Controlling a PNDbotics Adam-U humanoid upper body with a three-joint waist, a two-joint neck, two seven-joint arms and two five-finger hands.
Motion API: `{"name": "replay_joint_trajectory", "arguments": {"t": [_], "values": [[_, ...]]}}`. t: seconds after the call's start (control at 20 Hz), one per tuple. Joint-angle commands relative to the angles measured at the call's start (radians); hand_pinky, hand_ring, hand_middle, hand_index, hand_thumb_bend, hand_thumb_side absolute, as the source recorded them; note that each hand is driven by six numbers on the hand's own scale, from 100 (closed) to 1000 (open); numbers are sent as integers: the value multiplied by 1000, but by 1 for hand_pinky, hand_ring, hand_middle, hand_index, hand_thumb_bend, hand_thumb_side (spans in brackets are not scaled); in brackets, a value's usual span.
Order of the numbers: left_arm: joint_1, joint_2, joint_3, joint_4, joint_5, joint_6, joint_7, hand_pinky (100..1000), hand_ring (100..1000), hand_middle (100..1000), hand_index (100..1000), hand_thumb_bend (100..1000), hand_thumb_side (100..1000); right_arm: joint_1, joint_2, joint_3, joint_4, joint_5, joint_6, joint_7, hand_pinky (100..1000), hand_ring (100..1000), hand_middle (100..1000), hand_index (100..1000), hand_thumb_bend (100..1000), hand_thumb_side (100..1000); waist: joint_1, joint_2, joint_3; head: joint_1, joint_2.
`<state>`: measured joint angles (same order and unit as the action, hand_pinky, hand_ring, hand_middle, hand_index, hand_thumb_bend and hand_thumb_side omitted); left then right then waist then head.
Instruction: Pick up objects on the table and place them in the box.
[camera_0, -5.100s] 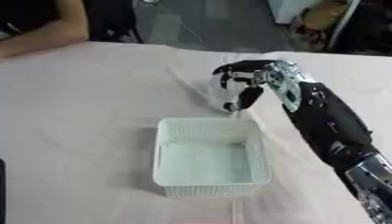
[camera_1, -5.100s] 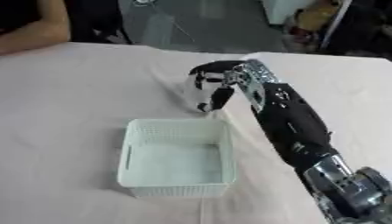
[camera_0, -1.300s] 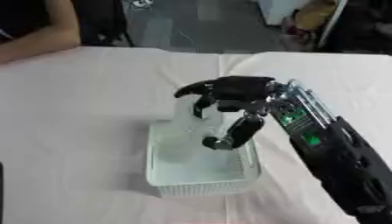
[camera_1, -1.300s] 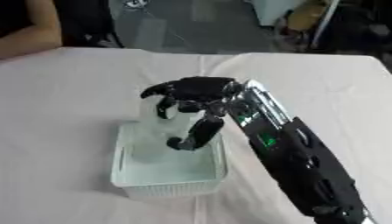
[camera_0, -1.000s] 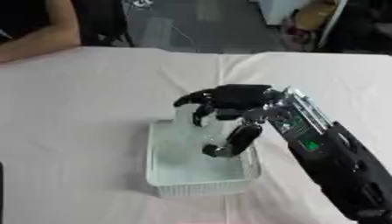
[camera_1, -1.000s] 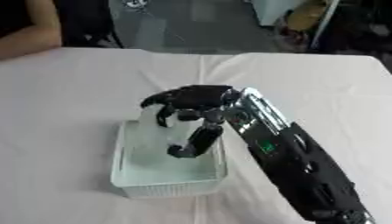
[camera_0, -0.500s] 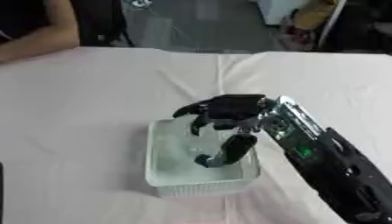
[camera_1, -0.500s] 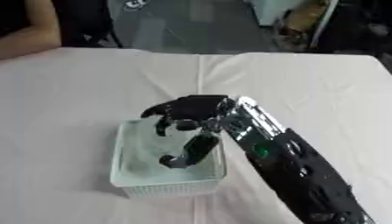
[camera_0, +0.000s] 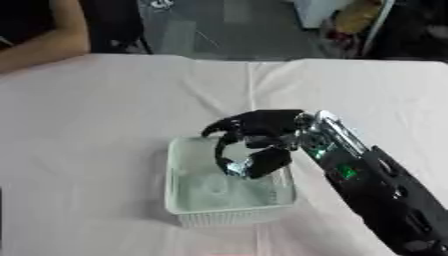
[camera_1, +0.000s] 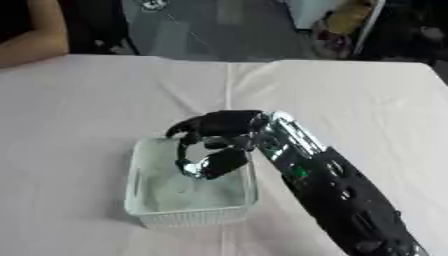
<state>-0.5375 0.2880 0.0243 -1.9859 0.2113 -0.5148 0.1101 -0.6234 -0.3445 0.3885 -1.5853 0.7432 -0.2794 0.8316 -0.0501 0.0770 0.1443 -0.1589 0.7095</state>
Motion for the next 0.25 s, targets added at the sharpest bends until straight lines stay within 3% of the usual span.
{"name": "replay_joint_trajectory", "arguments": {"t": [0.05, 0.25], "values": [[-8, 19, 1, -14, 1, 0, -2, 681, 704, 731, 873, 523, 885, -21, -18, -20, -33, -13, -56, 75, 966, 1000, 1000, 734, 100, 1000, 7, -17, -2, -1, -1], [-8, 19, 1, -14, 1, 0, -2, 681, 704, 731, 873, 524, 884, -22, -18, -28, -45, -18, -39, 75, 971, 1000, 1000, 726, 100, 1000, 7, -17, -2, -2, -1]]}}
